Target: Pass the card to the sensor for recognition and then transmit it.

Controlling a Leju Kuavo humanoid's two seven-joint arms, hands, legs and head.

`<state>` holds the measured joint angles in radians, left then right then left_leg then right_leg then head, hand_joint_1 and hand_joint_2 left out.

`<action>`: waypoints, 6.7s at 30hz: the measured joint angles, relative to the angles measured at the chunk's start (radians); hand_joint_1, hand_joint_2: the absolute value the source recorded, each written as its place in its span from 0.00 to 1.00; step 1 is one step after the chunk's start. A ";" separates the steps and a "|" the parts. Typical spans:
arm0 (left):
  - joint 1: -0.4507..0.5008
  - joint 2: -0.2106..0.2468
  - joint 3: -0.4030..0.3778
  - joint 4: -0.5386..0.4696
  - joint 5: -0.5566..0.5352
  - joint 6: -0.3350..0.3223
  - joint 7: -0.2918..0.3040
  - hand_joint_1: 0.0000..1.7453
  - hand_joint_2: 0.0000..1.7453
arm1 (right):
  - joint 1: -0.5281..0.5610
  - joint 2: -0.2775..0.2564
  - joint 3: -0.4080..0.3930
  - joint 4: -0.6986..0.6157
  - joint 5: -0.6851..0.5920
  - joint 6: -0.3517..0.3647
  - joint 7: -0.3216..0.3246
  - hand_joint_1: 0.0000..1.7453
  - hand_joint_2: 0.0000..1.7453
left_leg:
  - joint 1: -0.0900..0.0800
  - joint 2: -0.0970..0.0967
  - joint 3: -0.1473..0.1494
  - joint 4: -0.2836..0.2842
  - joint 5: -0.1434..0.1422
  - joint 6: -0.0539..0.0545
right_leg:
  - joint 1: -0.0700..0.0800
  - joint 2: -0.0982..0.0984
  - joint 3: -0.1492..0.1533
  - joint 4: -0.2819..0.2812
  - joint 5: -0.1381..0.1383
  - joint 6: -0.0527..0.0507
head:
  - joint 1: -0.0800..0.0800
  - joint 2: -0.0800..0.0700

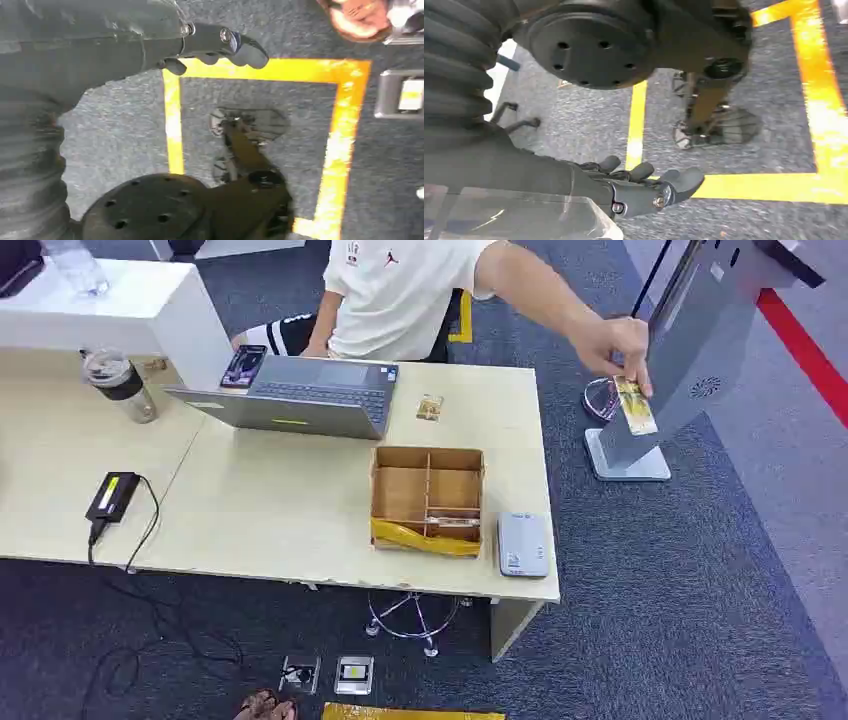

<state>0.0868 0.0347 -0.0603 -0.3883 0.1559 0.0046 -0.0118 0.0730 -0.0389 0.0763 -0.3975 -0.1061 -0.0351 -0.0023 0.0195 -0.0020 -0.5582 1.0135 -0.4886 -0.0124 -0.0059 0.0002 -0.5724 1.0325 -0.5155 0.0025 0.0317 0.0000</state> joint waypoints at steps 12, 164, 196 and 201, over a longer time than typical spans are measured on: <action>-0.075 0.028 -0.057 0.000 0.215 0.031 -0.003 0.00 1.00 | -0.079 -0.011 0.082 0.000 -0.071 -0.022 0.024 0.00 1.00 | 0.000 0.000 0.000 0.000 0.000 0.000 | 0.000 0.000 -0.001 0.000 0.000 0.000 | 0.000 0.000; -0.403 0.130 -0.751 0.067 0.389 0.535 -0.024 0.00 1.00 | -0.796 -0.018 0.542 -1.046 1.133 -0.104 -0.016 0.00 1.00 | -0.003 -0.008 -0.004 0.001 0.006 0.002 | -0.002 -0.005 -0.002 0.002 0.002 0.002 | 0.000 0.000; -0.423 0.108 -0.739 0.090 0.285 0.532 -0.008 0.00 1.00 | -0.806 -0.014 0.491 -0.819 1.222 -0.242 -0.031 1.00 1.00 | -0.003 -0.006 -0.004 0.001 0.006 0.002 | -0.002 -0.004 -0.003 0.002 0.003 0.002 | 0.000 0.000; -0.421 0.107 -0.726 0.093 0.285 0.525 -0.009 0.00 1.00 | -0.798 -0.007 0.490 -0.819 1.217 -0.241 -0.035 1.00 1.00 | -0.003 -0.006 -0.004 0.001 0.006 0.002 | -0.002 -0.004 -0.003 0.002 0.003 0.002 | 0.000 0.000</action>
<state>-0.3345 0.1419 -0.7866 -0.2953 0.4410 0.5295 -0.0206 -0.7255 -0.0462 0.5665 -1.2161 1.1105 -0.2762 -0.0374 0.0170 -0.0080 -0.5622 1.0143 -0.4825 -0.0108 -0.0078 -0.0037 -0.5749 1.0346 -0.5127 0.0043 0.0313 0.0000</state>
